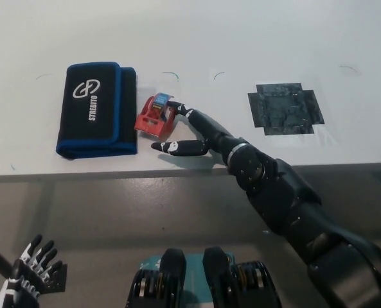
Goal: Use the right hand to move the tape on the right hand side to the notebook on the left hand side
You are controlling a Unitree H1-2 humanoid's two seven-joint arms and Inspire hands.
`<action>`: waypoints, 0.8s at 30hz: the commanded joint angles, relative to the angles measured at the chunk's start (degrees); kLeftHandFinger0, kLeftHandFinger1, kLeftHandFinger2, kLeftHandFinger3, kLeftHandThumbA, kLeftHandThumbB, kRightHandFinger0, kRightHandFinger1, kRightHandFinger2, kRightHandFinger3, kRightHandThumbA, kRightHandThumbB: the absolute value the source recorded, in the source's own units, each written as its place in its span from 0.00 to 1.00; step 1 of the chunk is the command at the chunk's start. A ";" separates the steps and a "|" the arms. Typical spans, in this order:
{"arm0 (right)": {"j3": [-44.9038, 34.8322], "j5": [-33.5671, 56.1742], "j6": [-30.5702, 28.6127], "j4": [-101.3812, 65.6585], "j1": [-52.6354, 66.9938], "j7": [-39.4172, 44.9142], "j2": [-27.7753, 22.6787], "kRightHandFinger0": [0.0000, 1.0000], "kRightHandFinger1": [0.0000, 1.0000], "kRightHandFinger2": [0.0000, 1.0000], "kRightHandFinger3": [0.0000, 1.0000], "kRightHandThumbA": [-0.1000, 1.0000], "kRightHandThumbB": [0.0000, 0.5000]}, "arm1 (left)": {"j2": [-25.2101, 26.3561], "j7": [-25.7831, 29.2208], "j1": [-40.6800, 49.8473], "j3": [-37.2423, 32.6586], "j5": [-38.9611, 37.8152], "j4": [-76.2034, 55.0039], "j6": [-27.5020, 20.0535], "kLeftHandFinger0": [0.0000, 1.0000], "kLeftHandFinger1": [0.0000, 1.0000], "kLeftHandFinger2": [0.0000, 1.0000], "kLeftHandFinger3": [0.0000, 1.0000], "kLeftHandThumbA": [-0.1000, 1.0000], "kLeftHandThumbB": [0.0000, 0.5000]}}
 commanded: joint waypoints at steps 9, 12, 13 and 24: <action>-1.78 0.19 6.10 -37.38 13.04 7.88 -11.18 1.00 1.00 1.00 1.00 0.87 0.81 | 1.84 -0.74 -0.24 0.38 -0.28 -1.47 0.16 1.00 1.00 1.00 1.00 0.94 0.38; -2.86 0.97 11.03 -48.68 16.87 10.93 -14.80 1.00 1.00 1.00 1.00 0.88 0.83 | 1.85 -0.49 -0.31 0.58 -0.42 -1.65 0.68 1.00 1.00 1.00 1.00 0.93 0.36; -4.12 2.15 13.53 -55.73 19.68 12.24 -16.95 1.00 1.00 1.00 1.00 0.86 0.83 | 2.64 -0.68 -0.35 0.91 -0.63 -1.78 1.23 1.00 1.00 1.00 1.00 0.93 0.36; -14.31 9.98 16.38 -86.40 35.19 11.40 -27.55 1.00 1.00 1.00 1.00 0.83 0.79 | 2.74 -1.25 -0.91 0.85 -0.76 -0.66 0.12 1.00 1.00 1.00 1.00 0.94 0.32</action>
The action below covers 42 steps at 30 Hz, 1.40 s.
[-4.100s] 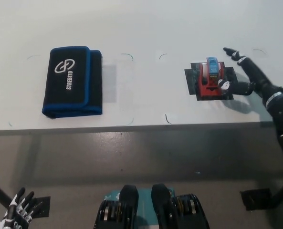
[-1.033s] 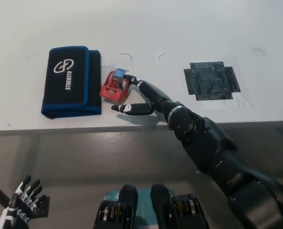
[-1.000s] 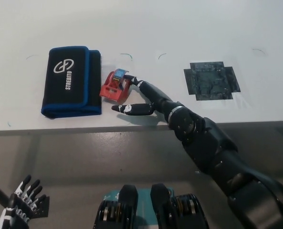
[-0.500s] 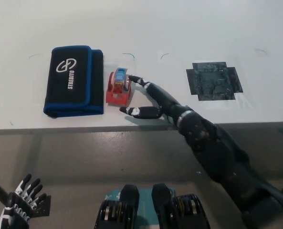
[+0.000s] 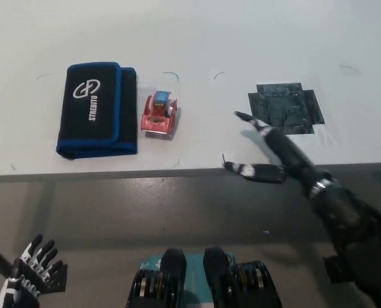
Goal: Use the right hand to move the tape on the right hand side to the notebook on the left hand side
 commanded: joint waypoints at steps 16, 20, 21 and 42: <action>-17.62 7.41 2.58 -48.90 35.86 -0.26 -9.03 1.00 1.00 1.00 1.00 0.92 0.51 | 1.61 -0.96 0.61 0.94 -1.07 -0.18 -0.83 1.00 1.00 1.00 1.00 0.92 0.25; -17.53 5.61 1.91 -45.77 39.32 -1.50 -5.40 1.00 1.00 1.00 1.00 0.92 0.26 | 1.02 -1.11 1.20 0.66 -0.98 0.45 -1.44 1.00 1.00 1.00 1.00 0.93 0.24; -17.06 4.54 2.02 -43.49 40.06 -2.44 -3.44 1.00 1.00 1.00 1.00 0.92 0.16 | 0.95 -0.98 1.38 0.62 -0.70 0.51 -1.48 1.00 1.00 1.00 1.00 0.93 0.27; -13.63 3.66 2.58 -36.17 39.65 1.22 -3.54 1.00 1.00 1.00 1.00 0.91 0.01 | 0.55 -0.72 3.18 0.70 -0.67 -0.01 -2.21 1.00 1.00 1.00 1.00 0.94 0.32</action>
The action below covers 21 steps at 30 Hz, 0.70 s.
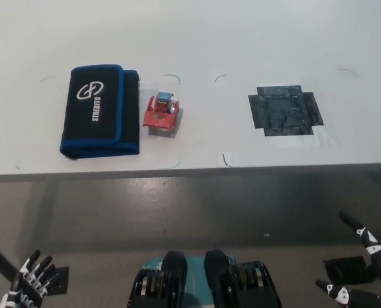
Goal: Use the right hand to move the tape on the right hand side to the notebook on the left hand side
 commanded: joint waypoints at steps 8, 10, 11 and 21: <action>-0.55 0.80 -0.06 -0.15 -0.71 1.11 -1.81 1.00 1.00 1.00 1.00 0.91 0.03 | 0.69 -0.65 0.32 0.49 -0.64 -1.60 -1.56 1.00 1.00 1.00 1.00 0.94 0.37; -0.58 0.63 0.11 -0.07 -0.73 1.10 -1.95 1.00 1.00 1.00 1.00 0.94 0.04 | 0.70 -0.71 0.30 0.48 -0.66 -1.53 -1.68 1.00 1.00 1.00 1.00 0.94 0.37; -0.54 0.39 0.61 -0.50 0.00 1.21 -2.05 1.00 1.00 1.00 1.00 0.95 0.07 | 0.67 -0.90 1.15 0.53 -0.78 -1.82 -2.02 1.00 1.00 1.00 1.00 0.94 0.36; 0.21 -0.01 0.73 -0.26 0.37 1.88 -2.34 1.00 1.00 1.00 1.00 0.89 0.00 | 1.04 -1.18 1.72 0.57 -1.39 -2.42 -1.41 1.00 1.00 1.00 1.00 0.93 0.35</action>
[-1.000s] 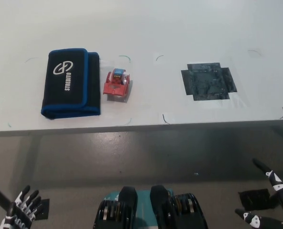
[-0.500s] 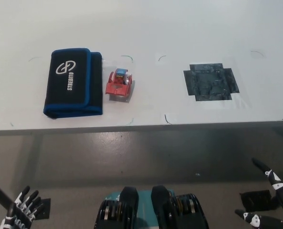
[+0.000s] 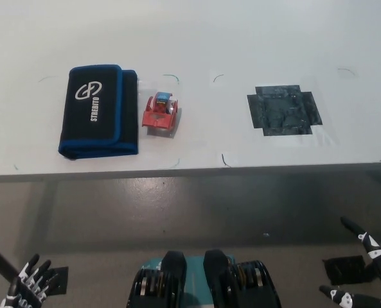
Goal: Use the right hand to move the tape on the right hand side to the notebook on the left hand side
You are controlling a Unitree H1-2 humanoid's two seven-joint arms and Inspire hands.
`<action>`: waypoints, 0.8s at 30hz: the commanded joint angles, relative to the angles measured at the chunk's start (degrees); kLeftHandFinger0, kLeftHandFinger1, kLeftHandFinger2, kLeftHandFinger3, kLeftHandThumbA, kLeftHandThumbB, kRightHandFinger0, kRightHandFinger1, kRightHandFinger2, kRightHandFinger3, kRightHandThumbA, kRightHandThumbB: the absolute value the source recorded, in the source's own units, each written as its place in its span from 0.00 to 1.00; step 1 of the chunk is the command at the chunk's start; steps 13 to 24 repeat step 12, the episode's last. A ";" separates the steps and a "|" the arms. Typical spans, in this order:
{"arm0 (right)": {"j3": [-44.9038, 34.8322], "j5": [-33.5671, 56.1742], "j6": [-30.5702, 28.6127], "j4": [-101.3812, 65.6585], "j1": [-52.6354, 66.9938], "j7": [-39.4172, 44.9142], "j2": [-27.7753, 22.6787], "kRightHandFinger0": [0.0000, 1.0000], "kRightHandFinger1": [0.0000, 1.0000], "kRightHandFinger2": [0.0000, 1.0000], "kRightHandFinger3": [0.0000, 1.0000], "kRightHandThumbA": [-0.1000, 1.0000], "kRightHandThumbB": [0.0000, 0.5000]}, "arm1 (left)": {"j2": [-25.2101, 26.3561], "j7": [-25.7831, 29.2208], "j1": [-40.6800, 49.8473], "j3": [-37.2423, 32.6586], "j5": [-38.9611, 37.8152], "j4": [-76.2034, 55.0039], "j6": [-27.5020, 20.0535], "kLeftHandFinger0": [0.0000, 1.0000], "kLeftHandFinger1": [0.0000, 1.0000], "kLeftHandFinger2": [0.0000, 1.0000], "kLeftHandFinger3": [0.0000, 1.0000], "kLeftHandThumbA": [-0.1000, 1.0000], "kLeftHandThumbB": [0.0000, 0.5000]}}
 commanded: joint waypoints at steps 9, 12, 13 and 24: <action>0.38 0.48 0.12 -0.23 -0.34 1.62 -1.39 1.00 1.00 1.00 1.00 0.92 0.01 | 1.12 -1.05 0.61 0.52 -1.18 -2.15 -1.03 1.00 1.00 1.00 1.00 0.94 0.36; 0.41 0.73 0.66 -0.25 -0.32 1.97 -1.44 1.00 1.00 1.00 1.00 0.92 0.02 | 1.05 -1.14 0.61 0.56 -1.33 -2.06 -1.32 1.00 1.00 1.00 1.00 0.94 0.36; 0.41 0.73 0.66 -0.25 -0.32 1.97 -1.44 1.00 1.00 1.00 1.00 0.92 0.02 | 1.05 -1.14 0.61 0.56 -1.33 -2.06 -1.32 1.00 1.00 1.00 1.00 0.94 0.36; 0.41 0.73 0.66 -0.25 -0.32 1.97 -1.44 1.00 1.00 1.00 1.00 0.92 0.02 | 1.05 -1.14 0.61 0.56 -1.33 -2.06 -1.32 1.00 1.00 1.00 1.00 0.94 0.36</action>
